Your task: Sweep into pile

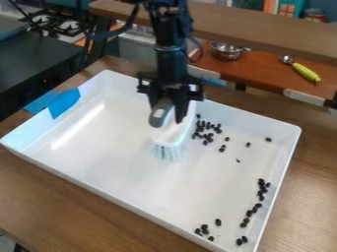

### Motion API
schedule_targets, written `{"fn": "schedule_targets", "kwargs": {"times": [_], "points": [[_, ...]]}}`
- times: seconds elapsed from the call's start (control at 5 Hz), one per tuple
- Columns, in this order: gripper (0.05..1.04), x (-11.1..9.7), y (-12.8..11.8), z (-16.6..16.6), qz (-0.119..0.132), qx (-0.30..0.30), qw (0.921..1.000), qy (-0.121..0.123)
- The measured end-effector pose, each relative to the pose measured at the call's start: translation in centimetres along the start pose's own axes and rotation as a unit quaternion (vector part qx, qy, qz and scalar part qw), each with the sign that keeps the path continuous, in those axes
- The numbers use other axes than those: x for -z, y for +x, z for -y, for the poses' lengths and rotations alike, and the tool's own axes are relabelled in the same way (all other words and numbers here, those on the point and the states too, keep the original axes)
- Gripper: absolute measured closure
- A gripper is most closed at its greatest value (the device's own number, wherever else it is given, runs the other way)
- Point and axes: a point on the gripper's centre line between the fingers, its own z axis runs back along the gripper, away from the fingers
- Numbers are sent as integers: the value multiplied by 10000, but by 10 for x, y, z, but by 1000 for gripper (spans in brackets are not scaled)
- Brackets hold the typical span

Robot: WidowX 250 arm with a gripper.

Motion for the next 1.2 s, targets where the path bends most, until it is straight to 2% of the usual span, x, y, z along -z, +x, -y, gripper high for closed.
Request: {"fn": "schedule_targets", "kwargs": {"times": [0.6, 0.8, 1.0, 1.2], "points": [[598, 9, -7, 77, -77, 395, 9990, -212], [598, 8, -11, 105, -143, 594, 9974, -381], [598, -1, -15, 121, -254, 708, 9953, -602], [598, -14, -9, 106, -195, 473, 9956, -791]]}}
